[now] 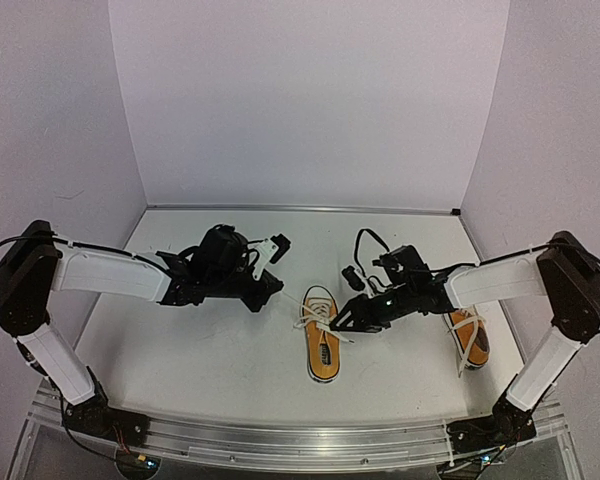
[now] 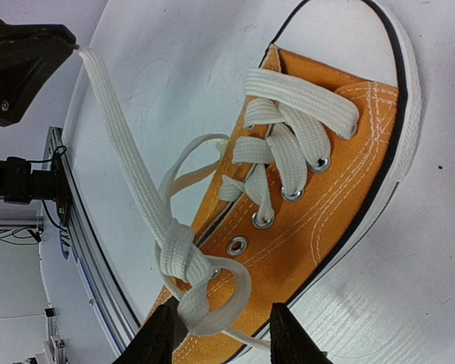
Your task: Tie the shoes
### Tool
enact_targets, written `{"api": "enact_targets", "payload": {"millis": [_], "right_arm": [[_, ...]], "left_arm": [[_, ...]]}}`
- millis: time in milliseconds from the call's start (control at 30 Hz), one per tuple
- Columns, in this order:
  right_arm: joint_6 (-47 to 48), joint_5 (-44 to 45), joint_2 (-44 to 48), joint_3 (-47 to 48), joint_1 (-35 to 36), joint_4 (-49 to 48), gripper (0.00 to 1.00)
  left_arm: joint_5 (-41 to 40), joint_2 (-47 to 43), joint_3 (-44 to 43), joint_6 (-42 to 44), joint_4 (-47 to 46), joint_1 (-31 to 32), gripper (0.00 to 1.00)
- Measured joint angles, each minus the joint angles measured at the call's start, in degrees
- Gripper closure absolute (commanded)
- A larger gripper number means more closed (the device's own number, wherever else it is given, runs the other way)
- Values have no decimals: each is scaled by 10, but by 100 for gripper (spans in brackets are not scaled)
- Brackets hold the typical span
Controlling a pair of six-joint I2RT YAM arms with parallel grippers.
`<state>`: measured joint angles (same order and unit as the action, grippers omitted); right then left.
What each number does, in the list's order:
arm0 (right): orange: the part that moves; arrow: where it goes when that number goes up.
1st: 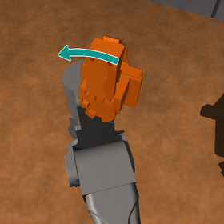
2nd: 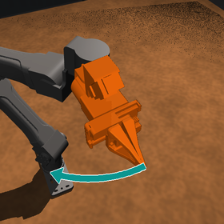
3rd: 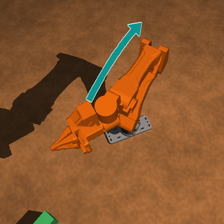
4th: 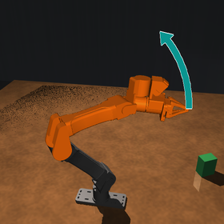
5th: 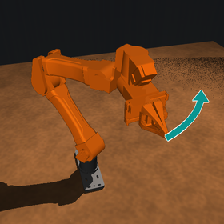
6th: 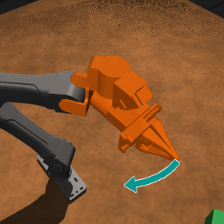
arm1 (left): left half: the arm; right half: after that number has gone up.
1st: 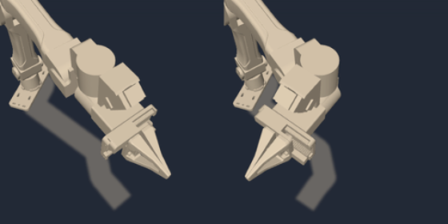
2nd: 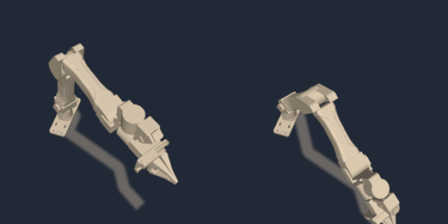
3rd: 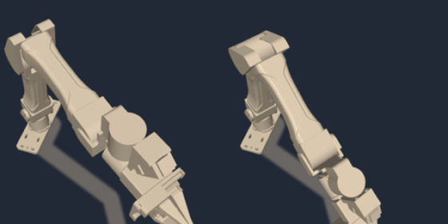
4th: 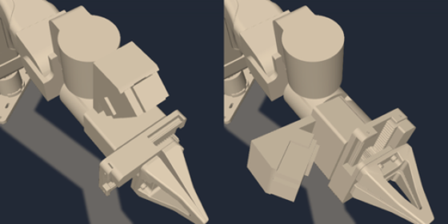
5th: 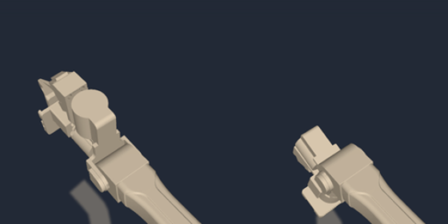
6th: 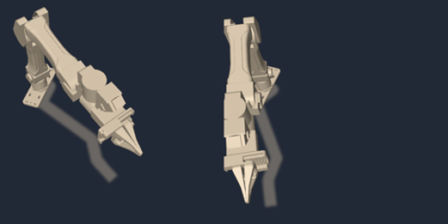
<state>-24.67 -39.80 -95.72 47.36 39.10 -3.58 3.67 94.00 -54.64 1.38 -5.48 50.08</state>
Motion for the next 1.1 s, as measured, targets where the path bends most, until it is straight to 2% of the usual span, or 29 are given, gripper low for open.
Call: {"api": "enact_targets", "payload": {"millis": [67, 400, 533, 600, 700, 767, 933, 1100], "right_arm": [[-1, 0, -3, 5, 2, -2, 67], [-7, -2, -15, 17, 5, -10, 100], [-7, 2, -15, 17, 5, -10, 100], [-7, 9, -13, 17, 5, -7, 100], [-3, 24, 0, 17, 5, 3, 100], [-1, 32, 12, 16, 5, 8, 100], [4, 50, 41, 16, 5, 15, 100], [8, 63, 42, 16, 5, 25, 100]], "left_arm": [[0, 1, 0, 0, 0, -2, 100], [0, 13, 0, 0, 0, -9, 100], [6, 18, 0, -4, -1, -14, 96], [11, 21, 0, -13, -1, -18, 89], [23, 22, 2, -25, -14, -24, 70], [35, 22, 11, -34, -34, -29, 63], [74, 22, 64, -56, -100, -38, 58], [106, 21, 142, -72, -174, -40, 59]]}}
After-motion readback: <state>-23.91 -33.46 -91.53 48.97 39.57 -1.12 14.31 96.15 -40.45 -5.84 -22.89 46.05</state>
